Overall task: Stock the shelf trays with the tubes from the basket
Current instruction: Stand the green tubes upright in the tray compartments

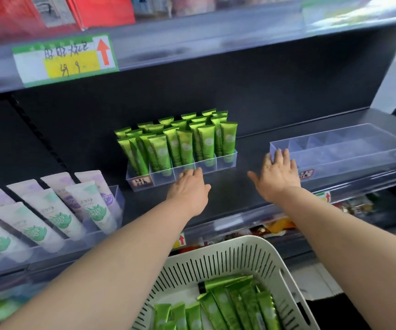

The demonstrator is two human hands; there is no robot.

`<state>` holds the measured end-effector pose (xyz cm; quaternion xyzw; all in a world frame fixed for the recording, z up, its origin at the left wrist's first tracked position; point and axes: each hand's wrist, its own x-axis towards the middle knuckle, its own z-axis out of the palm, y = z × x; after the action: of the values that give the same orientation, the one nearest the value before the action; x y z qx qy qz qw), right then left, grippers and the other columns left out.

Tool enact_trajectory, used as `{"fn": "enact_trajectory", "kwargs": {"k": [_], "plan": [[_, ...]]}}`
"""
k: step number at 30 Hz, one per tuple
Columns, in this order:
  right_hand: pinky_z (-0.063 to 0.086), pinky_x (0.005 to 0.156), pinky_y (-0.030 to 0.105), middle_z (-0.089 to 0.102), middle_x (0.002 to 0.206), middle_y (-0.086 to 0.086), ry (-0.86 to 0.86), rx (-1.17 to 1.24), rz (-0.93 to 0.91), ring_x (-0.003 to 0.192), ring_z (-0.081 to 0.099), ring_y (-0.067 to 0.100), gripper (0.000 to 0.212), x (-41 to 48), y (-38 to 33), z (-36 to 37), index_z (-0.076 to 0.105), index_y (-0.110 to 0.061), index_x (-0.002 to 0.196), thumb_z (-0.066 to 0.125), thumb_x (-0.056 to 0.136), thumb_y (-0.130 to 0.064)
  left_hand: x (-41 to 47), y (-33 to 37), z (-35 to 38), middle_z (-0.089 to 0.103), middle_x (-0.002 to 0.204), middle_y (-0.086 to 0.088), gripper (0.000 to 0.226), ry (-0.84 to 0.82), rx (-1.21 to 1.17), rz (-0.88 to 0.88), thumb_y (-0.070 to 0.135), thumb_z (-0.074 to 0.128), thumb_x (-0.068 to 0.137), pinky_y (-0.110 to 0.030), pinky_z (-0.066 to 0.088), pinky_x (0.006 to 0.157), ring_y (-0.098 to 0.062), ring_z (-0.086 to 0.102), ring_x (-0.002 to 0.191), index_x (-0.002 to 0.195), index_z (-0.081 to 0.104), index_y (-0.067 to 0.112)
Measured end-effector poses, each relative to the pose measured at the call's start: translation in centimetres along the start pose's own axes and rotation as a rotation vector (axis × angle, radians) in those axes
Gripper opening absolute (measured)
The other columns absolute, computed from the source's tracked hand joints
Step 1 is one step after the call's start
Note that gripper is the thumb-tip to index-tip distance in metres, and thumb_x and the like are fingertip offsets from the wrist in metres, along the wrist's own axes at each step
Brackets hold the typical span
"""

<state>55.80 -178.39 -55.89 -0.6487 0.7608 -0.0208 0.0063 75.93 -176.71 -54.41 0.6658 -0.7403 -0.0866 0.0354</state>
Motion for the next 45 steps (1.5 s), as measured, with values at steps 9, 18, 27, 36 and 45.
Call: {"fn": "enact_trajectory", "kwargs": {"k": [9, 18, 27, 36, 45], "plan": [[0.022, 0.112, 0.057, 0.042, 0.144, 0.013, -0.02, 0.119, 0.086, 0.134, 0.036, 0.036, 0.068, -0.6, 2.6, -0.2, 0.026, -0.008, 0.145, 0.026, 0.096, -0.056, -1.4, 2.2, -0.1, 0.03, 0.153, -0.008, 0.052, -0.011, -0.007, 0.093, 0.027, 0.042, 0.102, -0.041, 0.03, 0.109, -0.026, 0.027, 0.141, 0.149, 0.025, 0.012], [0.041, 0.09, 0.049, 0.047, 0.133, 0.015, 0.037, 0.212, 0.042, 0.117, 0.046, 0.038, 0.049, -1.9, 0.9, -0.7, 0.039, -0.009, 0.133, 0.033, 0.099, -0.043, -2.7, 0.0, -0.8, 0.032, 0.151, -0.008, 0.05, -0.002, -0.004, 0.053, 0.025, 0.045, 0.101, -0.041, 0.033, 0.107, -0.026, 0.03, 0.139, 0.146, 0.028, 0.012], [0.041, 0.093, 0.039, 0.04, 0.143, 0.014, -0.029, 0.395, -0.292, 0.124, 0.045, 0.034, 0.049, -5.5, -4.4, -0.9, 0.031, -0.007, 0.145, 0.037, 0.096, -0.01, -4.0, -0.7, -1.3, 0.032, 0.15, -0.008, 0.052, 0.007, -0.02, 0.037, 0.013, 0.045, 0.098, -0.039, 0.034, 0.106, -0.025, 0.032, 0.137, 0.147, 0.028, 0.012], [0.018, 0.115, 0.045, 0.013, 0.159, 0.004, 0.023, 0.069, -0.13, 0.147, 0.006, 0.022, 0.056, -5.8, 2.5, 0.0, 0.02, -0.014, 0.15, 0.039, 0.099, -0.027, -4.0, 3.5, -0.6, 0.024, 0.156, -0.004, 0.056, -0.1, 0.036, 0.263, 0.026, 0.048, 0.099, -0.046, 0.029, 0.113, -0.027, 0.023, 0.142, 0.15, 0.027, 0.019], [0.021, 0.114, 0.05, 0.019, 0.158, 0.001, -0.025, 0.094, -0.147, 0.147, 0.009, 0.024, 0.056, -6.1, 4.1, 0.7, 0.019, -0.021, 0.15, 0.04, 0.1, -0.032, -4.5, 4.4, 0.9, 0.033, 0.152, -0.007, 0.058, -0.14, 0.195, 0.256, 0.041, 0.045, 0.099, -0.059, 0.012, 0.115, -0.029, 0.023, 0.143, 0.151, 0.021, 0.029]]}}
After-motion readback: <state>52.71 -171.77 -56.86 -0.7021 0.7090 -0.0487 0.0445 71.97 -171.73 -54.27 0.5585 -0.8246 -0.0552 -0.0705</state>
